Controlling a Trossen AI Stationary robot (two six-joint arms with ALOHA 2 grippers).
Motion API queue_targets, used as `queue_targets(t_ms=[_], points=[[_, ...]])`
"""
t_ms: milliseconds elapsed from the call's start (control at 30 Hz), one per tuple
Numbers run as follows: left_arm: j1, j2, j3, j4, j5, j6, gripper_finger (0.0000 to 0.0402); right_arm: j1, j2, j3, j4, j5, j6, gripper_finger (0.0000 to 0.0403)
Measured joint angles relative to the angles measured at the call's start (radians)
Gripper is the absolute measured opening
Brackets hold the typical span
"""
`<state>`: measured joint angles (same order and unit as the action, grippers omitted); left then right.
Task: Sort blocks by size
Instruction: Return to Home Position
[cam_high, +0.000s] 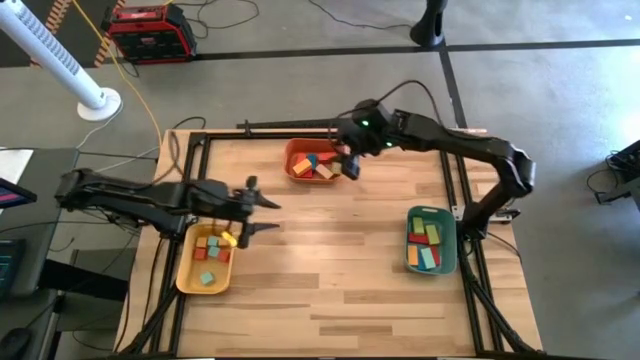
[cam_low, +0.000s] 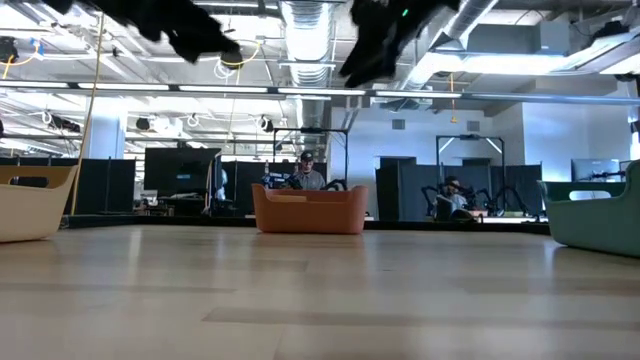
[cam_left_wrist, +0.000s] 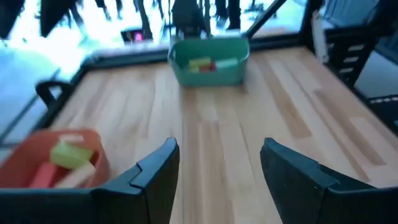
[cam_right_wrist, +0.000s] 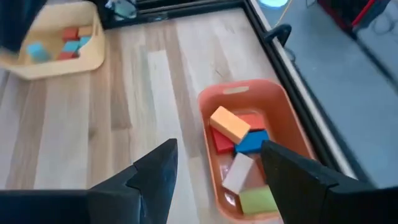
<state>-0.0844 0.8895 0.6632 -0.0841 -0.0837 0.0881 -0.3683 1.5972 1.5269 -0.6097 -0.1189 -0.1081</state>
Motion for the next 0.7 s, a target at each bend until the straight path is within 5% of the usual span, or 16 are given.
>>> queue_targets(t_ms=[367,700], points=[[-0.007,-0.223,0.000,-0.143,-0.004,-0.001,0.0215,0.154,-0.244,-0.039,-0.244,0.129,-0.027,0.0259],[-0.007,-0.255,0.000,-0.154,-0.066,0.014,0.0215,0.251,-0.501,-0.260,-0.170,0.131,0.039,0.0259]])
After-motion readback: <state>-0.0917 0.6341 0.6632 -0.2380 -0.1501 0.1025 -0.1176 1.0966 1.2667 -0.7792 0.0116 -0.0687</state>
